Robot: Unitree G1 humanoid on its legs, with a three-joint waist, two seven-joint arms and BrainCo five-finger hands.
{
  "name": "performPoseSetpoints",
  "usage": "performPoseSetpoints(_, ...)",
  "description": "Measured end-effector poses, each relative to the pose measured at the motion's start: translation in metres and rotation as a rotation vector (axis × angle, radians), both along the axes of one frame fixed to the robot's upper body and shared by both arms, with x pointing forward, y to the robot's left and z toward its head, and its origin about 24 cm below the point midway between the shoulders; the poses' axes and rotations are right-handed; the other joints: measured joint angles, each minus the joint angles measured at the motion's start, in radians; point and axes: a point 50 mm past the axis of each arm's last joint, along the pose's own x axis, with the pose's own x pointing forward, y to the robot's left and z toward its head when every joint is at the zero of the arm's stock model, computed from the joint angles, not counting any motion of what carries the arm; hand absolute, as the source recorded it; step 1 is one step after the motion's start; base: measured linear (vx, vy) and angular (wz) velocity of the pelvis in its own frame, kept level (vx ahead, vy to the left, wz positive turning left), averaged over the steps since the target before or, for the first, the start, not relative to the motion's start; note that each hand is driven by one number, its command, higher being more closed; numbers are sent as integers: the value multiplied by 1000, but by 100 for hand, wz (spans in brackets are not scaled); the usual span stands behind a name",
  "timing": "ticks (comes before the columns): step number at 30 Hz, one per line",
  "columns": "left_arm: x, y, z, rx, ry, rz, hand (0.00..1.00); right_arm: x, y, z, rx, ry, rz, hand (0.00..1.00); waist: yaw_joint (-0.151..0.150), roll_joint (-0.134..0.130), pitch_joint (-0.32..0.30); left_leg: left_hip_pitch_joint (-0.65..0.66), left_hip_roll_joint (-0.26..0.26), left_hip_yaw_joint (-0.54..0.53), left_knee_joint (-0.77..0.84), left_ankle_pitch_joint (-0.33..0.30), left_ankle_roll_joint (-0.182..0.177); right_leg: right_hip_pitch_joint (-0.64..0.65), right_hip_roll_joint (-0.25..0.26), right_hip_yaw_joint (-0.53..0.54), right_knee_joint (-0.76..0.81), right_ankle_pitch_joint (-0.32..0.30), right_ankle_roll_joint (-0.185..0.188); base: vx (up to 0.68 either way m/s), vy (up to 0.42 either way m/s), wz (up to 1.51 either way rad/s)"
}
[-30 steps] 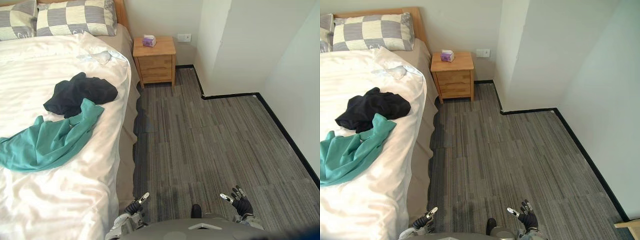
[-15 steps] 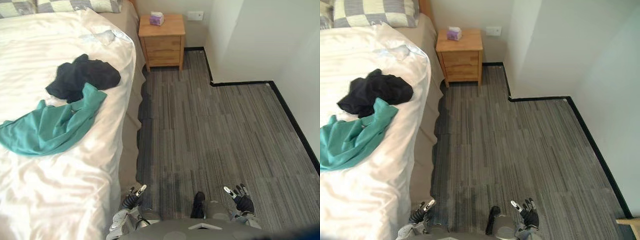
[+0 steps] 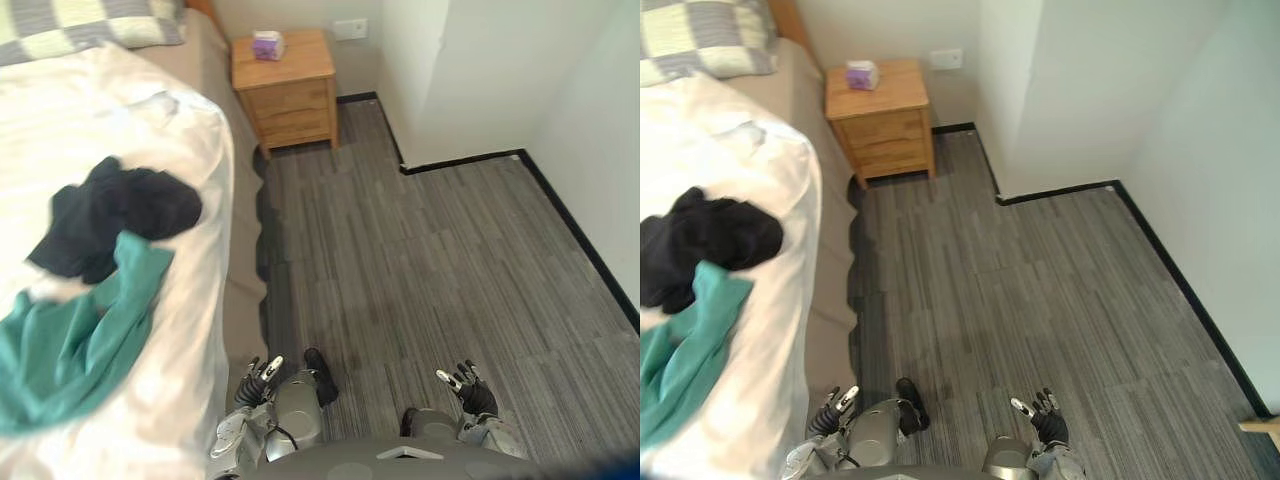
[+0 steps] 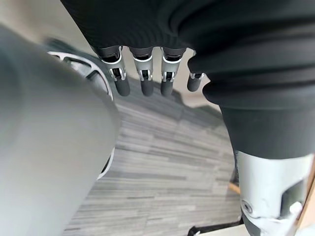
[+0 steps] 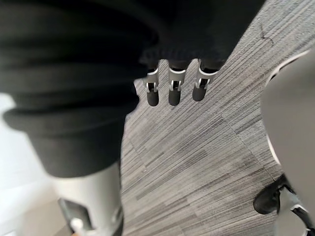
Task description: Tidy the bed and pick cloth on bed and put in laundry
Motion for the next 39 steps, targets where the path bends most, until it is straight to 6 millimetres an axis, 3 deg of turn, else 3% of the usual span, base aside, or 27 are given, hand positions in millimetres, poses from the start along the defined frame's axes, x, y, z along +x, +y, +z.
performPoseSetpoints(2,1,8,1,33,13,-43,0,-7,3,-5,10,48,-2,0,-12,-49,-29,1,-59,-19,66,-102,46,-57,-48,-8,346,-9,52,560,225,20)
performPoseSetpoints(3,0,9,1,40,20,-53,0,-8,3,-6,12,56,-8,0,-13,-56,-33,9,-72,-20,85,-121,55,-74,-63,-19,443,13,59,567,199,31)
performPoseSetpoints(4,1,10,0,42,32,-62,0,-6,0,-6,9,59,-23,0,-14,-60,-30,46,-96,-22,101,-153,67,-116,-102,-30,629,104,53,674,191,27)
performPoseSetpoints(5,3,9,-2,52,51,-98,0,-3,-3,-5,2,51,-31,0,-28,-51,-18,108,-112,-26,93,-180,69,-168,-125,-35,815,117,61,667,181,26)
performPoseSetpoints(7,-1,4,-5,47,80,-125,0,4,-7,-2,-9,26,-31,0,-46,-17,-1,233,-121,-32,24,-183,63,-242,-124,-67,942,88,33,498,124,1)
performPoseSetpoints(10,-4,-2,-9,33,110,-162,0,14,-13,3,-31,-10,-38,0,-69,24,15,413,-113,-41,-123,-161,26,-364,-88,-159,827,15,-27,449,76,5)
performPoseSetpoints(12,3,-4,-8,30,96,-165,0,14,-14,3,-29,-10,-58,0,-82,7,20,471,-97,-70,-162,-155,16,-418,-73,-210,636,11,-40,462,-68,61)
performPoseSetpoints(14,11,-13,-7,3,82,-172,0,2,-16,1,-14,4,-144,0,-92,5,21,518,-62,-129,-205,-151,-11,-455,-39,-201,290,125,-39,473,-266,112)
performPoseSetpoints(15,11,-13,-7,5,80,-171,0,-7,-15,-1,-16,28,-158,0,-93,-2,21,548,-57,-159,-222,-155,-62,-450,-18,-129,121,212,-27,482,-287,105)
performPoseSetpoints(17,10,-13,-8,-2,84,-148,0,-17,-15,-4,-15,58,-169,0,-98,-2,26,590,-45,-200,-230,-174,-104,-444,-1,-79,129,357,-30,461,-272,52)
performPoseSetpoints(18,5,-21,-11,-35,97,-121,0,-18,-25,-3,-46,68,-170,0,-87,36,31,615,-15,-204,-228,-147,-128,-467,12,-78,235,259,-48,501,-311,-4)
performPoseSetpoints(20,-1,-22,-12,-44,107,-87,0,-16,-26,-2,-55,55,-177,0,-97,42,31,616,0,-225,-176,-84,-124,-505,1,-78,398,112,-44,559,-423,-7)
performPoseSetpoints(21,-8,-23,-14,-44,126,-63,0,-20,-28,-4,-55,80,-181,0,-102,58,25,573,57,-274,-41,-42,-131,-473,31,-97,413,51,-51,458,-366,10)
performPoseSetpoints(22,-9,-23,-14,-44,130,-61,0,-21,-29,-4,-54,83,-185,0,-101,60,25,555,71,-290,0,-29,-134,-462,36,-100,410,43,-52,456,-319,16)
performPoseSetpoints(23,-12,-21,-14,-40,128,-47,0,-23,-30,-5,-61,90,-177,0,-101,76,30,460,132,-364,221,70,-138,-390,68,-127,371,18,-61,345,-219,26)
performPoseSetpoints(24,-12,-18,-13,-36,106,-25,0,-24,-32,-4,-67,91,-158,0,-96,81,33,344,179,-407,460,68,-154,-307,98,-145,310,4,-74,505,-300,35)
performPoseSetpoints(25,-10,-15,-10,-19,80,-14,0,-23,-31,-4,-67,90,-146,0,-87,79,38,264,190,-414,586,27,-152,-240,112,-156,261,2,-77,510,-264,34)
performPoseSetpoints(27,-6,-10,-7,5,53,-22,0,-24,-29,-5,-67,92,-116,0,-80,66,44,164,164,-412,655,-28,-149,-134,118,-181,176,1,-79,402,-162,27)
performPoseSetpoints(30,-1,-8,-3,7,13,-30,0,-20,-29,-3,-51,71,-92,0,-39,63,48,33,79,-267,456,-80,-112,-13,116,-196,69,7,-66,364,-46,3)
performPoseSetpoints(31,0,-8,-2,1,4,-29,0,-19,-28,-3,-48,64,-80,0,-28,62,49,16,37,-191,284,-74,-102,17,110,-203,48,6,-60,511,54,2)
performPoseSetpoints(32,0,-9,-2,-4,3,-29,0,-18,-27,-3,-45,62,-71,0,-28,62,48,20,-5,-111,83,-15,-82,48,103,-222,28,-2,-48,446,79,3)
performPoseSetpoints(33,-1,-10,-3,-9,3,-28,0,-19,-27,-3,-44,61,-69,0,-29,63,48,26,-18,-65,-13,34,-73,63,105,-232,19,-9,-37,477,124,1)
performPoseSetpoints(34,-2,-12,-3,-27,-4,-7,0,-19,-25,-3,-39,60,-60,0,-24,57,46,30,-28,6,-107,150,32,88,104,-245,4,-23,-13,515,155,0)
performPoseSetpoints(35,1,-5,-1,-17,-14,17,0,-16,-13,-4,-17,57,-22,0,-15,27,38,39,-58,55,-120,126,86,114,78,-253,-22,-13,6,536,165,-1)
performPoseSetpoints(37,7,4,2,5,-27,12,0,-11,1,-4,5,33,22,0,-9,-26,23,11,-69,176,-85,62,59,117,48,-275,-67,6,17,584,194,30)
performPoseSetpoints(38,9,5,2,1,-22,12,0,-9,3,-4,7,30,26,0,-6,-34,20,4,-78,187,-55,17,114,118,35,-289,-57,5,18,511,185,48)
performPoseSetpoints(39,8,5,1,-9,-17,26,0,-8,2,-4,4,34,28,0,-2,-36,20,7,-86,180,-43,-5,144,118,24,-290,-29,1,26,640,249,55)
